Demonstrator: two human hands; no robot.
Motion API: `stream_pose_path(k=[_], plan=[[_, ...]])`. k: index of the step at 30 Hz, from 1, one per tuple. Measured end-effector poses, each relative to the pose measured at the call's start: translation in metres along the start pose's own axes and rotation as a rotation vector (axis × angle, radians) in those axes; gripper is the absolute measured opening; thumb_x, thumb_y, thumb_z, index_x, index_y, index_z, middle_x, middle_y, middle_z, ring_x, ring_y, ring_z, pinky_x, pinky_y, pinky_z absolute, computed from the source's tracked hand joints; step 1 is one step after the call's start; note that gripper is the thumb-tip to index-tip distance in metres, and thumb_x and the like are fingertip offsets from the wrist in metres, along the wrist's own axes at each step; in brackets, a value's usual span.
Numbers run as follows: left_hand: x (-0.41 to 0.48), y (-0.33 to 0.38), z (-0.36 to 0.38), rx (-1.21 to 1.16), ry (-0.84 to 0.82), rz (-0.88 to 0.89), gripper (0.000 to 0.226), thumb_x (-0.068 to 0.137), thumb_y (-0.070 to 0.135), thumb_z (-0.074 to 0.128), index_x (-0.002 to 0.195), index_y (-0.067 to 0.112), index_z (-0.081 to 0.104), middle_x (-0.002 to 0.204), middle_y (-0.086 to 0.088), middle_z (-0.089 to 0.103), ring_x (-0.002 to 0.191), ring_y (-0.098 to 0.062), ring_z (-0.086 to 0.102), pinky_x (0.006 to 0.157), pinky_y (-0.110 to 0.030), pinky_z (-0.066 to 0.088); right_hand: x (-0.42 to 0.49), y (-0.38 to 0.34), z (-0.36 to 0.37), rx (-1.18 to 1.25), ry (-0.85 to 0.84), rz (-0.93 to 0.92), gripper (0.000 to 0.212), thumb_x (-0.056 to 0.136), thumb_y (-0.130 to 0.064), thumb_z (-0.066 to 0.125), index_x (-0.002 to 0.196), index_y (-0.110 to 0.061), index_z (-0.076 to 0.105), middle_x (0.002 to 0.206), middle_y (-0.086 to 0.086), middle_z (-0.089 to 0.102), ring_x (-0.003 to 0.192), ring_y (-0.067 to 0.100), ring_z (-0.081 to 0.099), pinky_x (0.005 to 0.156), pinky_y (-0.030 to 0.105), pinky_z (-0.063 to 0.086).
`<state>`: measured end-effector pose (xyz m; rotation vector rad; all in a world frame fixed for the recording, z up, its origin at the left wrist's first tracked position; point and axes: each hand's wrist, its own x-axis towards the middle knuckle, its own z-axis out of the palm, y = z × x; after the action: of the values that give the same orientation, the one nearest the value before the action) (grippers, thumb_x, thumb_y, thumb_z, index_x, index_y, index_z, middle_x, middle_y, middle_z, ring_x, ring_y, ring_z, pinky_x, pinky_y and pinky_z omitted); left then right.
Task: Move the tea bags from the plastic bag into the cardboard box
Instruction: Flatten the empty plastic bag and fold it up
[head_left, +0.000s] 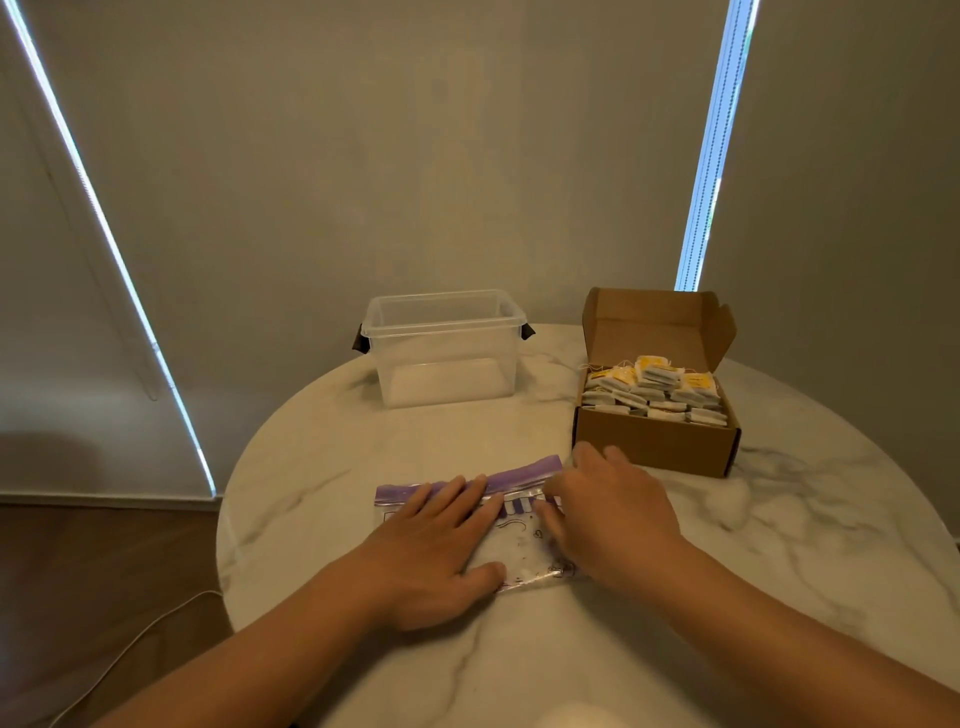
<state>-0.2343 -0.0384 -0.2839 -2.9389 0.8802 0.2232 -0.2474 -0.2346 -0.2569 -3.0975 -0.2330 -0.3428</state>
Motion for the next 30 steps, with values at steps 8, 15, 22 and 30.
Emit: stream_pose_path(k=[8,15,22,30], plan=[[0.001,-0.004,0.006,-0.131,0.029,0.009,0.071,0.098,0.062,0.019,0.151,0.033,-0.02,0.158,0.013,-0.026,0.142,-0.002,-0.027,0.119,-0.029,-0.014,0.001,-0.017,0.03,0.155,-0.169,-0.25,0.044,0.102,-0.04,0.032,0.139,-0.018,0.04,0.137,0.003,0.044,0.124,0.021,0.04,0.106,0.034,0.035],[-0.029,-0.015,-0.01,-0.205,0.11,0.051,0.052,0.102,0.049,0.026,0.152,0.043,0.013,0.16,0.022,0.003,0.143,0.0,0.013,0.115,-0.022,0.016,0.009,0.009,0.02,0.13,-0.172,-0.472,0.05,0.101,-0.044,0.038,0.147,-0.024,0.036,0.15,-0.001,0.036,0.136,0.018,0.032,0.111,0.037,0.032],[-0.053,-0.017,-0.011,-0.194,0.133,0.157,0.056,0.093,0.056,0.019,0.144,0.04,0.037,0.143,0.028,0.033,0.116,0.005,0.032,0.098,-0.022,0.035,-0.01,0.024,0.005,0.213,-0.01,-0.577,0.031,0.096,-0.025,0.059,0.126,-0.031,0.064,0.125,-0.008,0.059,0.115,0.008,0.049,0.09,0.027,0.047],[-0.078,-0.027,-0.004,-0.248,0.122,0.25,0.062,0.088,0.053,0.016,0.144,0.041,0.04,0.145,0.03,0.02,0.137,0.01,0.013,0.109,-0.009,0.013,-0.046,0.037,0.005,0.298,-0.044,-0.613,0.027,0.096,-0.022,0.056,0.12,-0.024,0.068,0.13,-0.008,0.062,0.121,0.007,0.052,0.1,0.02,0.044]])
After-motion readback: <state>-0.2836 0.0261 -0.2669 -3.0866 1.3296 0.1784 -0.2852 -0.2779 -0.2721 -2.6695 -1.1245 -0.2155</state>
